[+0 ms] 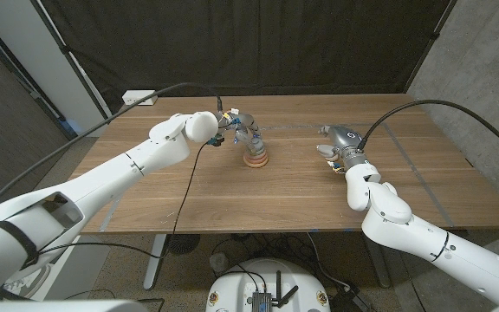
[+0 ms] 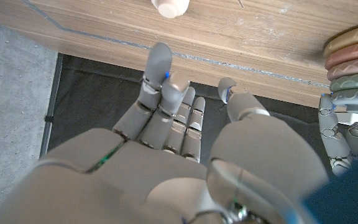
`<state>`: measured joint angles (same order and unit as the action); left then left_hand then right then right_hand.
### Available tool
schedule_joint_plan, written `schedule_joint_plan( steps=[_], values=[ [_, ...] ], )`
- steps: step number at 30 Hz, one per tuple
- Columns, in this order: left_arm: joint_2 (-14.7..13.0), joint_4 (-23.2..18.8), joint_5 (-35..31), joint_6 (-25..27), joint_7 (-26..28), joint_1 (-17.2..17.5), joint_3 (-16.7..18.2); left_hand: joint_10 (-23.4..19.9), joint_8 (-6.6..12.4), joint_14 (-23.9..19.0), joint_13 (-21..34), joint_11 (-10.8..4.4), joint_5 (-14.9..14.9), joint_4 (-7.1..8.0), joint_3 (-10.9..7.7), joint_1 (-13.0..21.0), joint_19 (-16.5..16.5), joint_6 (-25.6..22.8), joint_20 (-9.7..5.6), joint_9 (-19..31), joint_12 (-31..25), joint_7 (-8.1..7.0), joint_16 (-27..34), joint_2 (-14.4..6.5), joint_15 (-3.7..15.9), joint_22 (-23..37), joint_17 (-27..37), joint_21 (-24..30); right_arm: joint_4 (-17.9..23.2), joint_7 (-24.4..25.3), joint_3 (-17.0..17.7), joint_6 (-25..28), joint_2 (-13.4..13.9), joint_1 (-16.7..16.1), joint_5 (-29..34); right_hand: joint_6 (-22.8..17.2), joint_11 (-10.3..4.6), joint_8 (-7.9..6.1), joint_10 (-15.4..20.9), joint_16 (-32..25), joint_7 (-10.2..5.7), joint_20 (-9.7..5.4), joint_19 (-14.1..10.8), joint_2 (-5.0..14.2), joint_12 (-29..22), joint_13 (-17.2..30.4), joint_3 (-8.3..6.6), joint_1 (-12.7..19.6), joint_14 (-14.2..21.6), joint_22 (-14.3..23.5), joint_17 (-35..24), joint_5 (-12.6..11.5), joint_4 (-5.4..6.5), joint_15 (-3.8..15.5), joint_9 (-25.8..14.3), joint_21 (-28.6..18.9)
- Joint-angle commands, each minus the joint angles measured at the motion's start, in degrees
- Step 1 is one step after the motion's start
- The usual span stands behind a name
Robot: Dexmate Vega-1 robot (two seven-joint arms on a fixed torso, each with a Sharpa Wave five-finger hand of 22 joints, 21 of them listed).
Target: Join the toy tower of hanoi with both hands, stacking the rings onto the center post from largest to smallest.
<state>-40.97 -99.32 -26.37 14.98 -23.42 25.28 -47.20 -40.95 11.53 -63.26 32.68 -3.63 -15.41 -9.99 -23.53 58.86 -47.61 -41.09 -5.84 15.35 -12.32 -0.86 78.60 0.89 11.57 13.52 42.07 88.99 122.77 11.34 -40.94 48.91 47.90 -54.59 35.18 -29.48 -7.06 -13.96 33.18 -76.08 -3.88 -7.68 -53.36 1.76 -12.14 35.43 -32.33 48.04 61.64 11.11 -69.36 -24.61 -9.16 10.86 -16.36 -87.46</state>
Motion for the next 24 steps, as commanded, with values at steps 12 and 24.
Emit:
schedule_joint_plan(
  steps=[12,24],
  values=[
    [-0.07,-0.12,-1.73,-0.19,-0.99,-1.02,-1.29,-5.85,-0.05,-0.41,0.12,-6.5,-0.36,0.35,0.35,0.55,0.1,0.47,-6.31,0.07,0.35,0.04,0.12,-0.39,1.01,0.1,0.32,0.19,0.16,0.82,0.24,0.16,-0.08,-0.26,-0.4,-0.54,0.26,0.03,0.48,-0.3,-0.02,-4.67,-0.38,0.6,0.3,0.29,-0.46,-0.45,0.61,0.1,-0.37,-0.61,-0.01,1.66,-0.36,-0.21],
    [-0.35,-2.0,-5.89,0.89,-3.66,-2.05,-2.48,1.16,-0.84,1.3,0.82,-5.55,-0.45,1.1,2.41,-2.86,0.97,6.4,-6.18,0.74,1.45,0.13,-2.28,1.53,1.04,-1.2,-2.15,-0.61,-0.06,1.18,0.36,-0.19,-0.37,-0.28,-0.67,-0.54,0.28,0.08,0.64,-0.32,-0.12,-4.67,-0.32,0.68,0.26,0.27,-0.54,-0.61,0.54,0.06,-0.35,-0.73,-0.07,1.66,-0.39,-0.16]
  ],
)
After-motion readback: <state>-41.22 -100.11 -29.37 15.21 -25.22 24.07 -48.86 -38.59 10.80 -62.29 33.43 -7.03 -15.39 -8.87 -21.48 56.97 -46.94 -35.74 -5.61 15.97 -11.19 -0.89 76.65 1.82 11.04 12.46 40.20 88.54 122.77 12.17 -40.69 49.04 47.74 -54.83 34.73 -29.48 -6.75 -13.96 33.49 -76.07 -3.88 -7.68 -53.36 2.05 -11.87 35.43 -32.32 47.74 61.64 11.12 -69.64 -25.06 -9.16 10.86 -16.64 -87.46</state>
